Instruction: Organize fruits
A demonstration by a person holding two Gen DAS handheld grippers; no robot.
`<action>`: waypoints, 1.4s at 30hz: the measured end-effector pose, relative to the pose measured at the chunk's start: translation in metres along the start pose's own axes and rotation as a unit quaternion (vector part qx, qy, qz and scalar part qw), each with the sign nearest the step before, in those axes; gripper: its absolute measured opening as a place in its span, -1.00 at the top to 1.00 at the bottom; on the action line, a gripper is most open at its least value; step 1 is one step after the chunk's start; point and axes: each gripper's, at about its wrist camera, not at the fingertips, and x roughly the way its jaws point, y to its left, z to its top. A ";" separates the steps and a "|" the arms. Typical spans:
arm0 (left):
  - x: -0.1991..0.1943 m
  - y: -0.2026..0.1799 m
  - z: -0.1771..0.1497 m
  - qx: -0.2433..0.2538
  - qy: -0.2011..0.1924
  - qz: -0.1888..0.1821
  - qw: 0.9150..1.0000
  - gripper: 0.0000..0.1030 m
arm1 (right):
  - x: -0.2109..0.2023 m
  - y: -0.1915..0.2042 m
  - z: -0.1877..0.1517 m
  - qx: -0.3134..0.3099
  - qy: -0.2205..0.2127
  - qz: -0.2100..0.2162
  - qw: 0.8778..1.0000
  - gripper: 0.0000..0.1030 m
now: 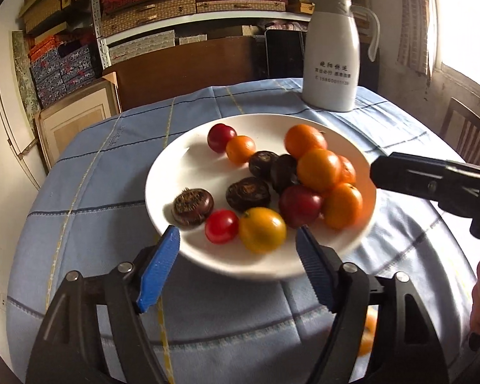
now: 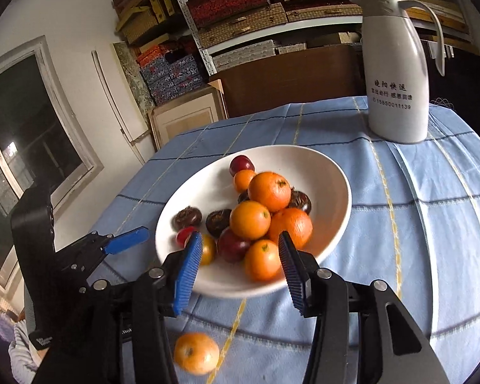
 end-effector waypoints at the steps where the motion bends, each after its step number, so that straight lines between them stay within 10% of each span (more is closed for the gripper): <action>1: -0.006 -0.003 -0.004 0.000 -0.003 -0.004 1.000 -0.44 | -0.007 0.000 -0.008 -0.001 0.001 0.002 1.000 0.02; 13: -0.032 -0.048 -0.045 0.033 0.017 -0.028 0.999 -0.50 | -0.061 0.022 -0.109 -0.064 0.070 -0.008 0.995 -0.14; 25: -0.016 -0.075 -0.046 0.056 0.043 -0.048 0.996 -0.56 | -0.033 0.061 -0.126 -0.122 0.150 0.017 0.981 -0.23; 27: -0.013 -0.083 -0.048 0.070 0.051 -0.056 0.995 -0.48 | -0.030 0.064 -0.125 -0.129 0.152 0.010 0.980 0.00; 31: -0.006 -0.094 -0.052 0.093 0.073 -0.057 0.991 0.39 | -0.032 0.063 -0.124 -0.125 0.150 0.012 0.981 0.20; 42: -0.029 -0.060 -0.035 0.051 0.011 0.006 0.999 0.40 | -0.059 0.029 -0.112 -0.096 0.116 -0.005 0.989 0.21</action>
